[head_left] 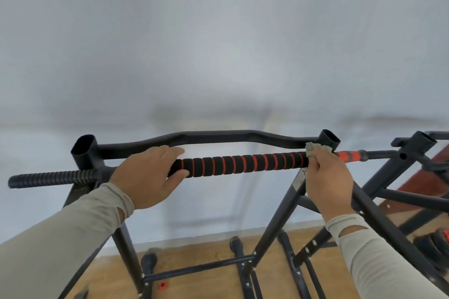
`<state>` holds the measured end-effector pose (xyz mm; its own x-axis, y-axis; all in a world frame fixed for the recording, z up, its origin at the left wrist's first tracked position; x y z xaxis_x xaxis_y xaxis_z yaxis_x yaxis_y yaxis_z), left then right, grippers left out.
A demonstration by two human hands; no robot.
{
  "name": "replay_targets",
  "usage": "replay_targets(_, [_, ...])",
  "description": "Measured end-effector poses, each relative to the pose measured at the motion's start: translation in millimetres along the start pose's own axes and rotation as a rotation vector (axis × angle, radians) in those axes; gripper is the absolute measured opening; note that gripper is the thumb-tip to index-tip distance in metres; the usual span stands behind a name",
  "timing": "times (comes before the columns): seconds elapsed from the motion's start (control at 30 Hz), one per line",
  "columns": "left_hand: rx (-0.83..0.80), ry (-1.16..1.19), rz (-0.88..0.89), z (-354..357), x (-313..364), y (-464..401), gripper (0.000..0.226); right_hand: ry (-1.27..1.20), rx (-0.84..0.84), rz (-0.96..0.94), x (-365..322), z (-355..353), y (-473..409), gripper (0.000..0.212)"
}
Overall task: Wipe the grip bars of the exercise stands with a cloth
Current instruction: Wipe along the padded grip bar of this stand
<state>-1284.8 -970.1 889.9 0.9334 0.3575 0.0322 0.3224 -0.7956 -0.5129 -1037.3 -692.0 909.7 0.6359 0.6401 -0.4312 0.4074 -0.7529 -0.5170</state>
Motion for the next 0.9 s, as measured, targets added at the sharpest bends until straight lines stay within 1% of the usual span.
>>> replay_targets(0.07, [-0.002,0.014,0.028,-2,0,-2,0.058,-0.061,0.038,-0.032,-18,8,12,0.025])
replay_targets(0.13, [-0.022,0.011,0.048,-4,0,-5,0.065,-0.088,0.058,-0.136,-50,15,24,0.023])
replay_targets(0.2, [-0.101,0.005,0.023,-1,-1,-6,0.073,-0.135,0.069,-0.29,-95,23,43,0.015])
replay_targets(0.3, [-0.25,0.003,-0.096,5,-6,-9,0.084,-0.294,0.049,-0.443,-166,44,77,0.016])
replay_targets(0.37, [-0.286,0.036,-0.164,6,-10,-11,0.08,-0.352,-0.001,-0.529,-208,60,101,0.016])
replay_targets(0.43, [-0.287,0.068,-0.208,6,-16,-10,0.067,-0.333,-0.083,-0.624,-240,70,121,0.013])
replay_targets(0.47, [-0.283,0.09,-0.227,5,-19,-10,0.062,-0.301,-0.102,-0.67,-245,70,123,0.012])
replay_targets(0.53, [-0.288,0.152,-0.251,7,-21,-10,0.056,-0.242,-0.086,-0.732,-232,64,109,0.012])
replay_targets(0.6, [-0.337,0.156,-0.265,8,-21,-10,0.05,-0.157,-0.065,-0.698,-195,56,83,0.012])
replay_targets(0.7, [-0.383,0.095,-0.244,8,-20,-11,0.038,0.0,-0.035,-0.538,-127,39,41,0.015])
replay_targets(0.77, [-0.368,0.056,-0.183,7,-17,-12,0.034,0.164,-0.1,-0.439,-86,33,22,0.02])
replay_targets(0.9, [-0.372,-0.019,-0.065,8,-11,-15,0.037,0.554,-0.233,-0.257,-14,13,-12,0.013])
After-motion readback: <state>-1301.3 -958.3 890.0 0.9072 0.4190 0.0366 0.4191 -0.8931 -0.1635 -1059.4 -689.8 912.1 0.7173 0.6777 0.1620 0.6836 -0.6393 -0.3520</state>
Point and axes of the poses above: each hand's wrist, its own y-axis away from the middle knuckle, its own z-axis out of the palm, x = y × z, the point moved 8 cm from there along -y, towards the middle knuckle
